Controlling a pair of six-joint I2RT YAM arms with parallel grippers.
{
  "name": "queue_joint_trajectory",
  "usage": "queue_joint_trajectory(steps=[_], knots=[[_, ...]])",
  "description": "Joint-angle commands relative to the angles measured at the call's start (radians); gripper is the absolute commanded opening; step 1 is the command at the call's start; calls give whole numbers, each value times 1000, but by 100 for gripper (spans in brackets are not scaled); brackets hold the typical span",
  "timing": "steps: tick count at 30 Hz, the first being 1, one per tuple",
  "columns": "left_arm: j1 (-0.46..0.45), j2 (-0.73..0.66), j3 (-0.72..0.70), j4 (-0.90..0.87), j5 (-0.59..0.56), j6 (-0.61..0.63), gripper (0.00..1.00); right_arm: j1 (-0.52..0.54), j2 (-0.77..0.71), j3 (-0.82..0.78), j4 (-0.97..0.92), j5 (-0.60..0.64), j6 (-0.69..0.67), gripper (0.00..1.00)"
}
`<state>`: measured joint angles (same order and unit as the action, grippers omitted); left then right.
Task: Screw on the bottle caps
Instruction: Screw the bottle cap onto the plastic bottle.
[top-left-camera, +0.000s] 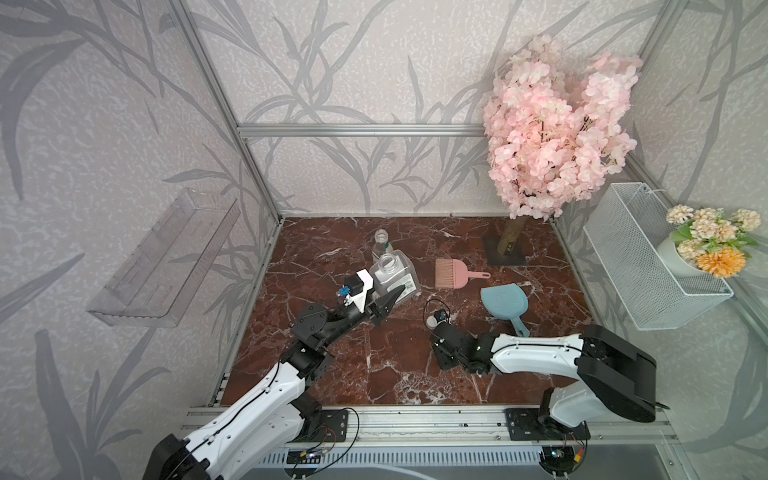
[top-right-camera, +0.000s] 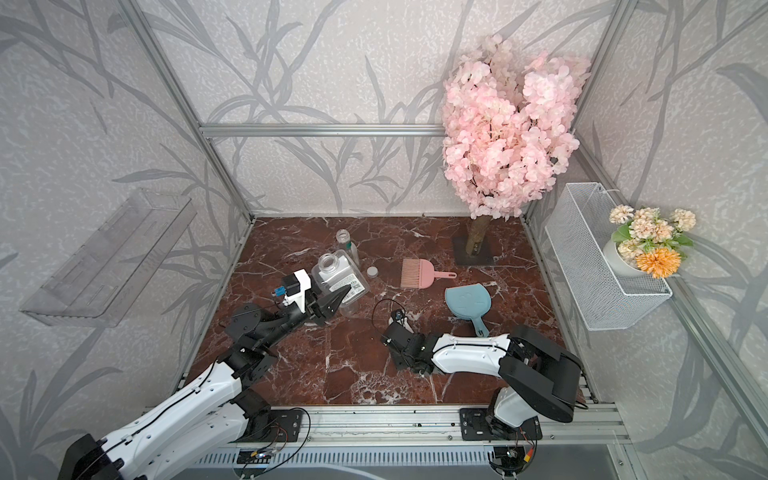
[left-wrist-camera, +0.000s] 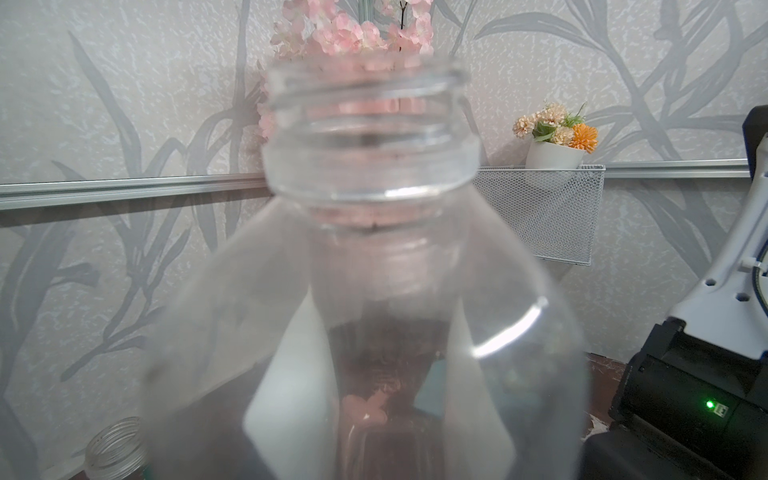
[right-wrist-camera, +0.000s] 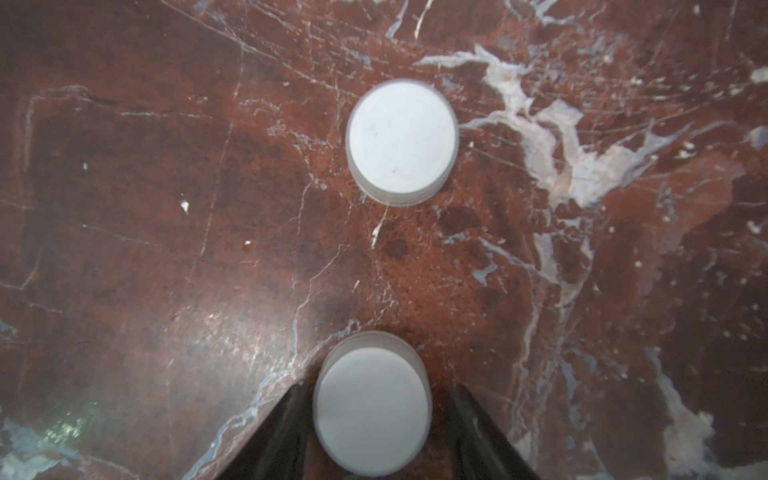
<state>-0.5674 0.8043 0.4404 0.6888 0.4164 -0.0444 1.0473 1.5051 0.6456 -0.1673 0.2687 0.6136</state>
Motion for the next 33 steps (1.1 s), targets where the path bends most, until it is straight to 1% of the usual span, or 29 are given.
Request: queue_joint_trajectory(steps=[1, 7, 11, 14, 17, 20, 21, 24, 27, 30, 33], knots=[[5, -5, 9, 25, 8, 2, 28, 7, 15, -14, -5, -3, 20, 50], [4, -4, 8, 27, 12, 1, 28, 7, -15, -21, -28, 10, 29, 40], [4, 2, 4, 37, 19, 2, 28, 8, -65, -9, -85, 44, 36, 38], [4, 19, -4, 58, 36, 4, 28, -3, -130, 17, -156, 59, 1, 37], [-1, 55, -14, 95, 61, 1, 28, -53, -219, 44, -235, 21, -56, 37], [-14, 108, -21, 136, 78, -1, 26, -148, -327, 82, -323, -61, -143, 36], [-22, 130, -22, 147, 84, 3, 26, -195, -368, 99, -350, -95, -179, 36], [-56, 191, -19, 170, 84, 29, 25, -299, -474, 182, -436, -190, -281, 34], [-94, 252, -21, 220, 62, 39, 23, -384, -510, 326, -564, -256, -385, 33], [-131, 315, -15, 263, 49, 58, 22, -404, -490, 485, -681, -256, -468, 33], [-170, 373, -6, 297, 25, 66, 21, -406, -450, 632, -768, -286, -511, 32]])
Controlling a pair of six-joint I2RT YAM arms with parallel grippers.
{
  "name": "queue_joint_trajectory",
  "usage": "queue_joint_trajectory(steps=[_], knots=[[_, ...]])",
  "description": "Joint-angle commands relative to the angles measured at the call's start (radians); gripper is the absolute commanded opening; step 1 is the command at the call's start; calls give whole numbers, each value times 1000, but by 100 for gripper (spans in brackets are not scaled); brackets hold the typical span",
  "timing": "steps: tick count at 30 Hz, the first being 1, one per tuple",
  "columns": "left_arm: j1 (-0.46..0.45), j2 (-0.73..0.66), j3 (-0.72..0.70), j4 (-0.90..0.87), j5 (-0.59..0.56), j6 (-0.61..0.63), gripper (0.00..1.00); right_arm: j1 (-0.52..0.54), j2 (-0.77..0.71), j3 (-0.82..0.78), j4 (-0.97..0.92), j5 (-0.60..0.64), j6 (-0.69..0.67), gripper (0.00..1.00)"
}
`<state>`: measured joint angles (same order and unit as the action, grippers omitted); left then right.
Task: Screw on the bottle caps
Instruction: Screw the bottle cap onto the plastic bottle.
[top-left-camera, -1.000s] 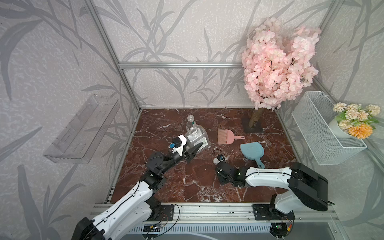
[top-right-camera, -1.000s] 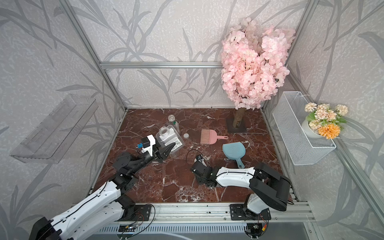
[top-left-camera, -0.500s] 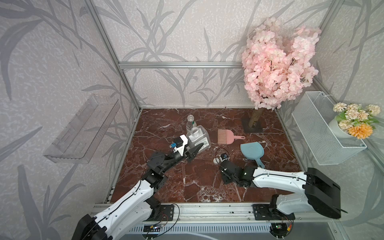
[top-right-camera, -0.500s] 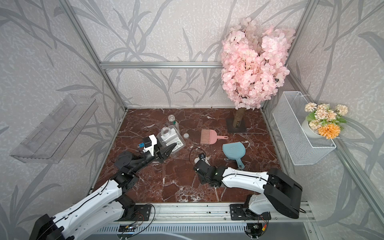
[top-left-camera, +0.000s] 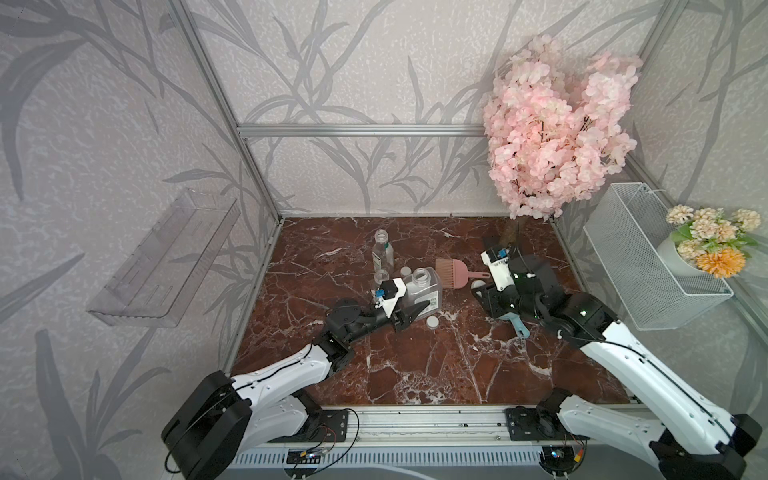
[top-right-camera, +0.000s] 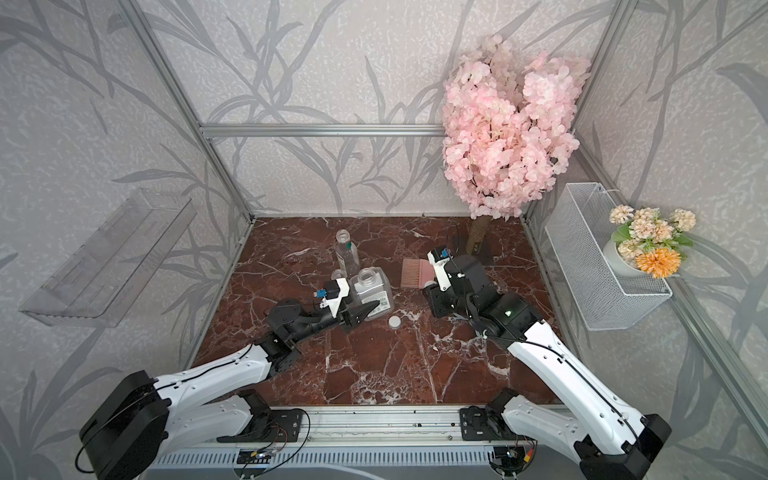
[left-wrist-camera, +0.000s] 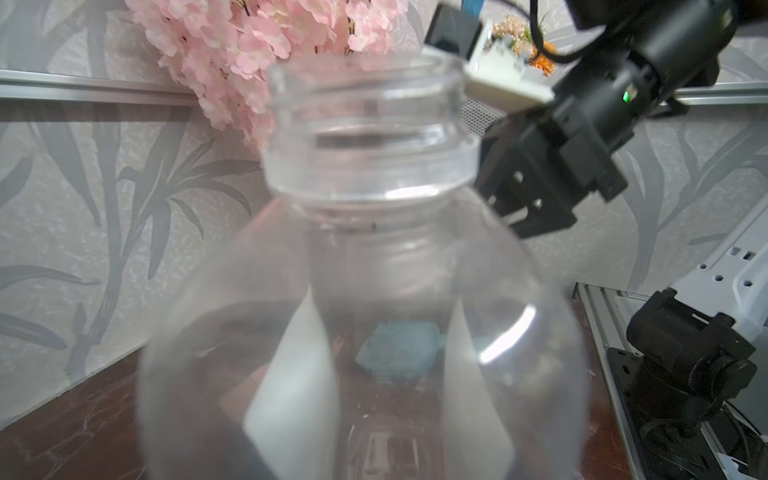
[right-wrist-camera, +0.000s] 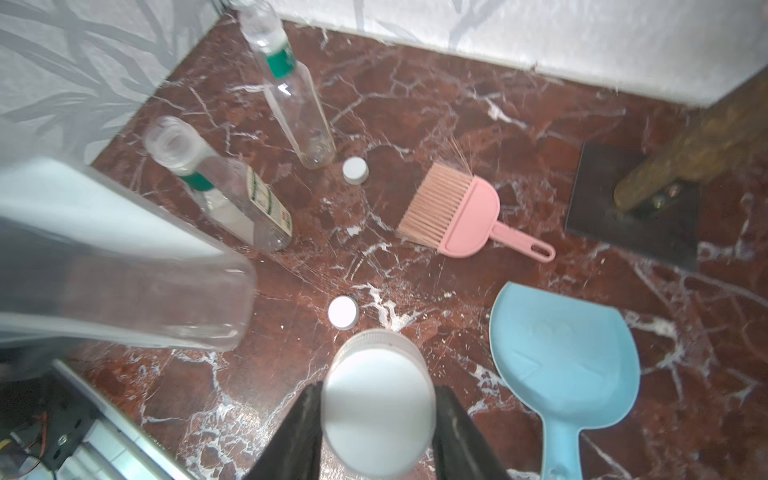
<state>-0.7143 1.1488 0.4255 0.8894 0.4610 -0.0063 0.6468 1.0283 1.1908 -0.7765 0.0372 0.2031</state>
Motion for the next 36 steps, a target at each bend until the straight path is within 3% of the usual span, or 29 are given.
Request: queue_joint_trajectory(steps=[1, 7, 15, 36], knots=[[-37, 47, 10, 112, -33, 30, 21, -6, 43, 133, -185, -78, -108, 31], [-97, 124, 43, 92, -80, 78, 20, 4, 129, 335, -302, -184, -129, 29], [-128, 213, 77, 117, -111, 78, 21, 93, 234, 499, -417, -148, -184, 28], [-180, 273, 109, 131, -114, 89, 21, 144, 343, 552, -454, -89, -241, 28]])
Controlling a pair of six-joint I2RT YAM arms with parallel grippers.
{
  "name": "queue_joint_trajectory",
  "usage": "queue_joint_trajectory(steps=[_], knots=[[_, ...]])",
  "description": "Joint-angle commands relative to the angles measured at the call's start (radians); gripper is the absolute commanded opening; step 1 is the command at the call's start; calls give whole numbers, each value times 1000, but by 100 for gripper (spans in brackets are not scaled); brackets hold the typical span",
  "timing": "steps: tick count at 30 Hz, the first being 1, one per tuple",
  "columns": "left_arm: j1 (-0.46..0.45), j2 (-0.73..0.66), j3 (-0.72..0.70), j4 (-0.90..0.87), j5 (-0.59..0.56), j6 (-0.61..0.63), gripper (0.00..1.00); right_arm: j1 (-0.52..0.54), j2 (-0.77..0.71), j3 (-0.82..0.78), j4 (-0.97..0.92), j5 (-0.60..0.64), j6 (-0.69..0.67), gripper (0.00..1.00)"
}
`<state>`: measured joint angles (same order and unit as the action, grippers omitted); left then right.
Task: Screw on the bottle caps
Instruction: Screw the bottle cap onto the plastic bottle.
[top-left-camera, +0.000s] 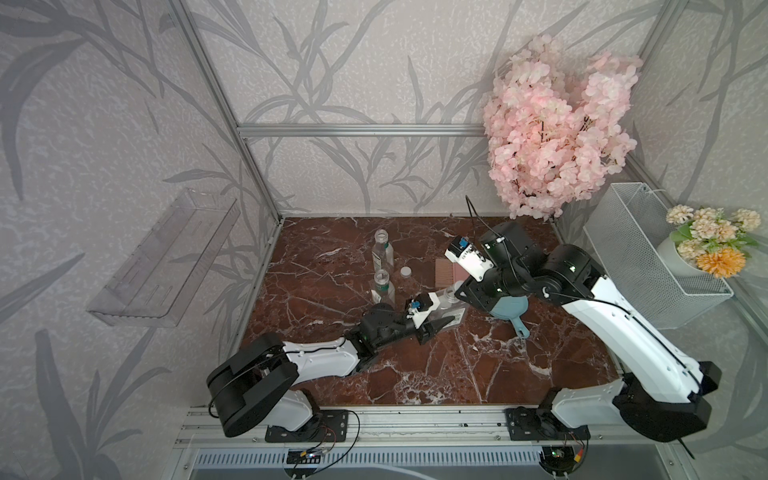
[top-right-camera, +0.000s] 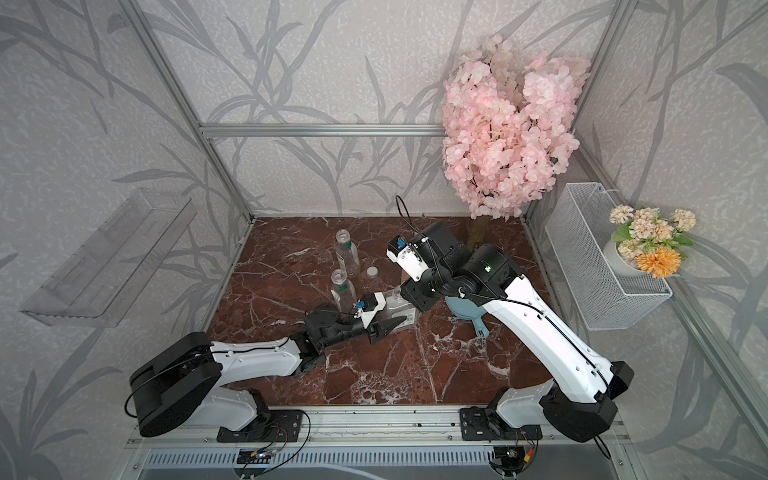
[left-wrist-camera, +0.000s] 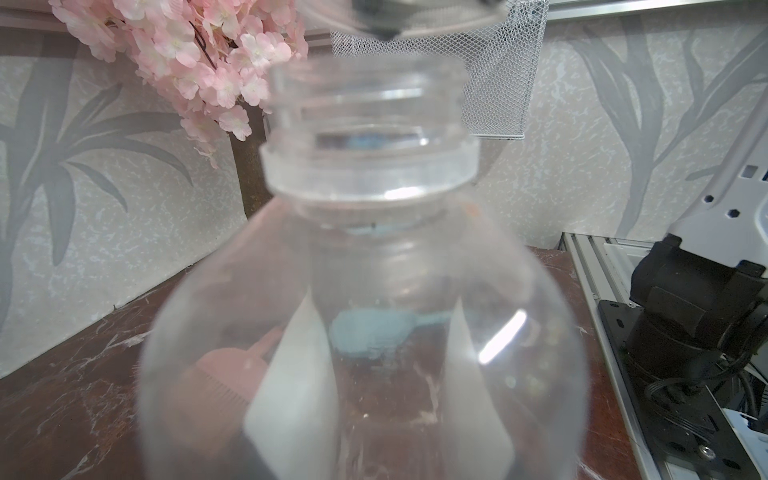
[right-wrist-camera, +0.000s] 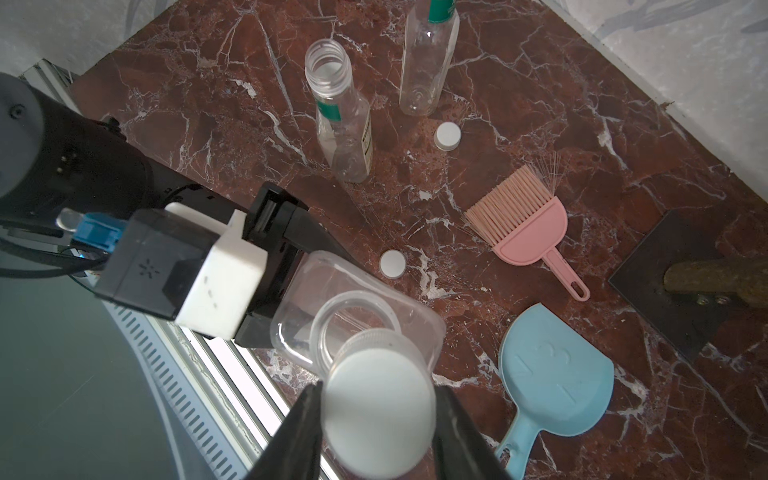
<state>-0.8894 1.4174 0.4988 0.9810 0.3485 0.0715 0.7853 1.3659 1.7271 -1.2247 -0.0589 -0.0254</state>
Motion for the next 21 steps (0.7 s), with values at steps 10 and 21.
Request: queue_joint_trajectory(steps=[10, 21], knots=[[-11, 8, 41, 32, 0, 15, 21, 12, 10, -5, 34, 4, -15, 29], [-13, 5, 41, 28, -2, 18, 21, 12, 20, -25, 40, -33, -18, 30]])
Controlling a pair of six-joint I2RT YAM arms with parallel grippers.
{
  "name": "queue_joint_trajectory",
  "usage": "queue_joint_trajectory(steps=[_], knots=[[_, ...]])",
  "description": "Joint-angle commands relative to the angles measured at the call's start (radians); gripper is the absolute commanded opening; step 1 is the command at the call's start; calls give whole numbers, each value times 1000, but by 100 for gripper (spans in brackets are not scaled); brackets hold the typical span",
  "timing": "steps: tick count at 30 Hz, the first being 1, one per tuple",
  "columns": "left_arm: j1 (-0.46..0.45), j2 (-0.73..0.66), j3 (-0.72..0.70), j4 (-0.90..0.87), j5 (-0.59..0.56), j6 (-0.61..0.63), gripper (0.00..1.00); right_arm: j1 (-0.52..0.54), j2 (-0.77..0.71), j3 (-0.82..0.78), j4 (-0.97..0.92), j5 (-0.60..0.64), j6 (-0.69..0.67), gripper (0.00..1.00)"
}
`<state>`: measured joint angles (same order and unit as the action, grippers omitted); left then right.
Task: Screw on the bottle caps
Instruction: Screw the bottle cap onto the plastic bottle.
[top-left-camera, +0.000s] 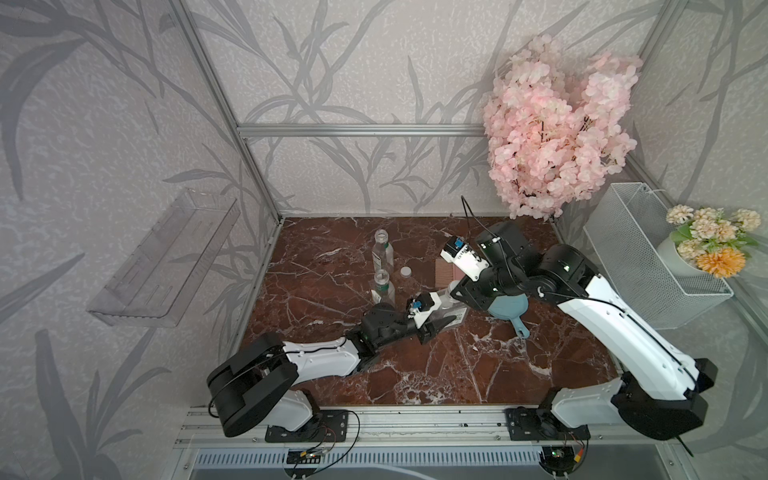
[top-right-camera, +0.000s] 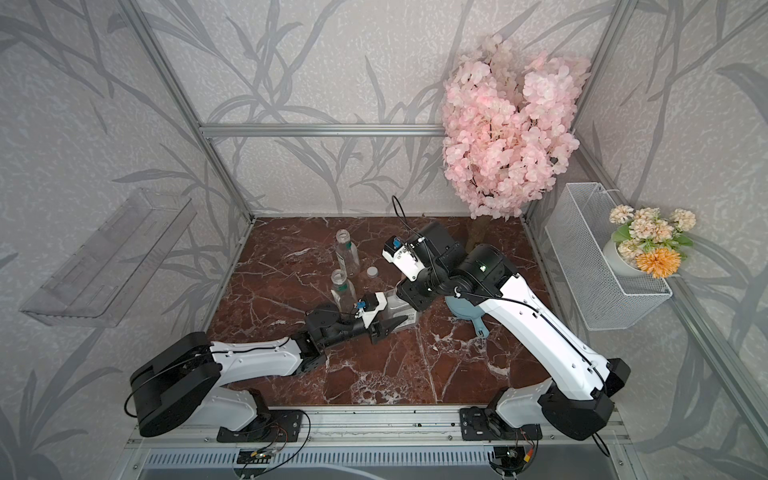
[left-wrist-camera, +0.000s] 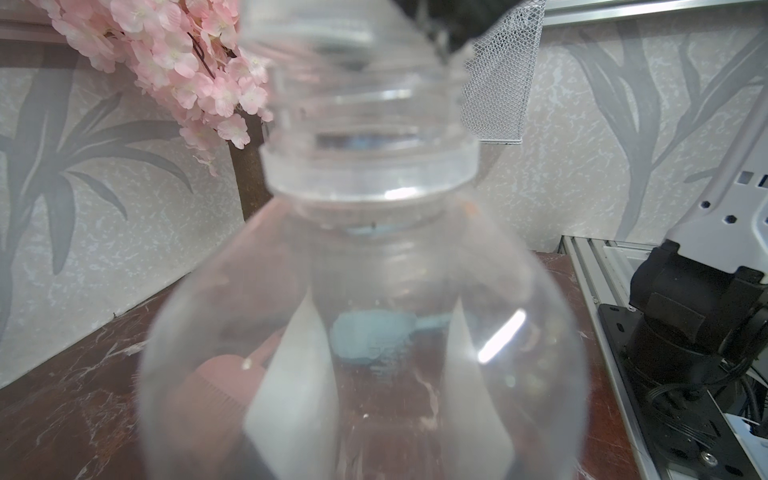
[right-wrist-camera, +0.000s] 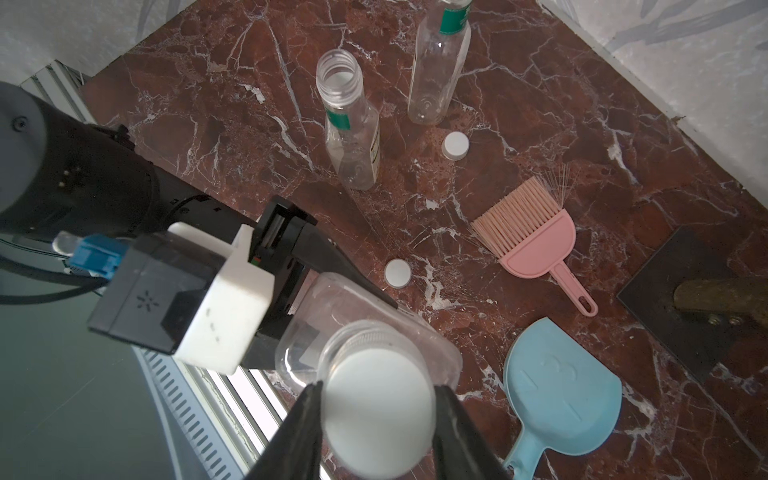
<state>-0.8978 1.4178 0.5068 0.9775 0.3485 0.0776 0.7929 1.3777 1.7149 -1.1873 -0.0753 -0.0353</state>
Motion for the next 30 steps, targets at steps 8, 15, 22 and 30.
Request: queue_joint_trajectory(steps=[8, 15, 22, 30], knots=[[-4, 3, 32, 33, -4, 14, 22, 6, -2, -35, -9, -26, -4, 31], [-5, 2, 31, 34, -3, 14, 22, 5, -11, -66, 8, -27, 1, 32], [-4, 2, 29, 36, -7, 13, 22, 5, -12, -71, 2, -26, -6, 33], [-4, 9, 28, 35, -7, 17, 22, 6, -17, -60, 6, -16, -9, 35]])
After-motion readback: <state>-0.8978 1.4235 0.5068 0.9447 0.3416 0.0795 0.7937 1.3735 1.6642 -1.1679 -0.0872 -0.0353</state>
